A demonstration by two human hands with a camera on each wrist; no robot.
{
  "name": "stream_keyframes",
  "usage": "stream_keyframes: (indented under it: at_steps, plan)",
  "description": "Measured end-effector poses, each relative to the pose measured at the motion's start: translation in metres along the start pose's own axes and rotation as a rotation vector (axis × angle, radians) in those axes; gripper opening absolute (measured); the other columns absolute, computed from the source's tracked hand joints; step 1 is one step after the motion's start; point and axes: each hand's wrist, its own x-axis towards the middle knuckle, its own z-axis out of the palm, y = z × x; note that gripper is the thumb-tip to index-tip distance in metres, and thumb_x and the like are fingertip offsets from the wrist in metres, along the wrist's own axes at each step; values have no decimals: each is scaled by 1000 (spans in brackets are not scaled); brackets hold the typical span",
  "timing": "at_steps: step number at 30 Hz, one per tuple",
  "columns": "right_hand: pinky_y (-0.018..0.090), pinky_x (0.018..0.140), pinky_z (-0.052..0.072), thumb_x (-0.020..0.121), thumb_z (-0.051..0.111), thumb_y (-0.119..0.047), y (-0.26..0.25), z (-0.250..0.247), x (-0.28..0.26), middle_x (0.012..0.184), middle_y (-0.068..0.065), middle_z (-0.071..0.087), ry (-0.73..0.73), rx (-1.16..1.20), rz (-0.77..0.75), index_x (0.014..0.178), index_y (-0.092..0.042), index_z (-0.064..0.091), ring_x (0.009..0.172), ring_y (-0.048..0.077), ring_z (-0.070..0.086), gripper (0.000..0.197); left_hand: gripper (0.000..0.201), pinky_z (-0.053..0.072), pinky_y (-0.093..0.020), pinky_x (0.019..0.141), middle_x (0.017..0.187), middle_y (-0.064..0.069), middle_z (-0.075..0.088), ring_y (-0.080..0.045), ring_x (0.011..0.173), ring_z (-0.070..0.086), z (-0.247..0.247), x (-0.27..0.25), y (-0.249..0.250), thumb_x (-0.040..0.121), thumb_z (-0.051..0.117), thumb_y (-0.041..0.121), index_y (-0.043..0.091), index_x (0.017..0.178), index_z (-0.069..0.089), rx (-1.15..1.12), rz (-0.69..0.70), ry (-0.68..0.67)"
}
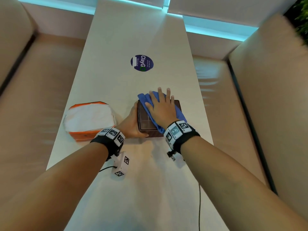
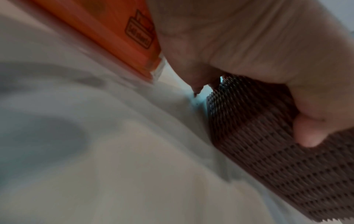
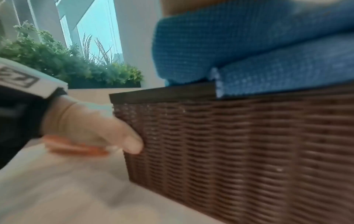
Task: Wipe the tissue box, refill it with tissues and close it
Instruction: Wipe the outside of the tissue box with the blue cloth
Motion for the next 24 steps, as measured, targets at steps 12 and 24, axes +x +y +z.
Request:
stream_keyframes:
  at_steps: [12,24]
  plan:
    - [52,120,4,102,27,-43,-5,2,4,161,6,7,83,77,65,151,-26,20,149,31,-1,52,122,34,-33,113,150,-8,31,-16,137,37,1,4,-1,54,85,41,9,147,12,-47,56,-6]
    - [50,120,5,100,28,-43,24,5,-13,161,6,8,148,23,0,151,-27,16,149,28,2,55,120,39,-40,109,145,-11,35,-20,133,43,-1,2,-2,51,84,40,14,145,13,-65,13,-11]
